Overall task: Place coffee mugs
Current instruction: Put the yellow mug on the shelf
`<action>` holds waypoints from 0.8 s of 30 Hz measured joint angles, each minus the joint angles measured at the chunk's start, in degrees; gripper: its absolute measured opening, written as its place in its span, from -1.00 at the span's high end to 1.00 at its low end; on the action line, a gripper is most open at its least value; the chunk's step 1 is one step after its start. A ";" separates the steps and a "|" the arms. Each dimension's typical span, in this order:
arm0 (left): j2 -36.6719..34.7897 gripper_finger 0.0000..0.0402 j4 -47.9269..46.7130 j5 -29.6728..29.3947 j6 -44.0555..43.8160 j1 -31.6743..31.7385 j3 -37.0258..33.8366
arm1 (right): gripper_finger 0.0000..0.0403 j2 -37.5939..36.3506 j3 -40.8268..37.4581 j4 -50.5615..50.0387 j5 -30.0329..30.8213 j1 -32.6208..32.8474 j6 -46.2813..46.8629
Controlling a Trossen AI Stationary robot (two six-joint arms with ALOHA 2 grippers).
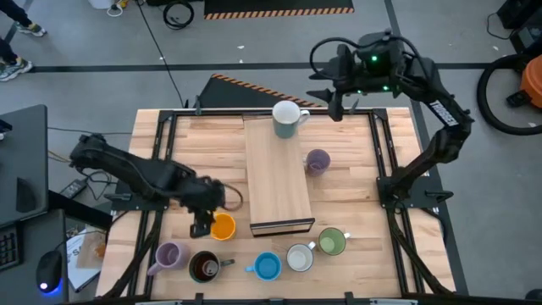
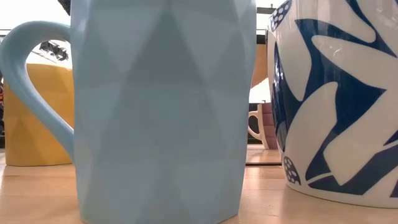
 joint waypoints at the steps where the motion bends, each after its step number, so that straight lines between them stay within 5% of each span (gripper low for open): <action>1: 1.39 0.14 0.01 0.42 1.53 -0.96 -0.02 | -0.03 -0.25 0.00 -0.22 -0.02 0.02 0.11; 17: 15.93 0.14 4.31 0.39 19.42 -9.78 -0.02 | -0.03 -0.92 -0.02 -5.13 -0.76 1.02 2.11; 24: 18.30 0.14 3.25 -6.91 23.99 -12.38 0.00 | -0.03 -0.90 -0.02 -5.13 -0.87 2.22 2.87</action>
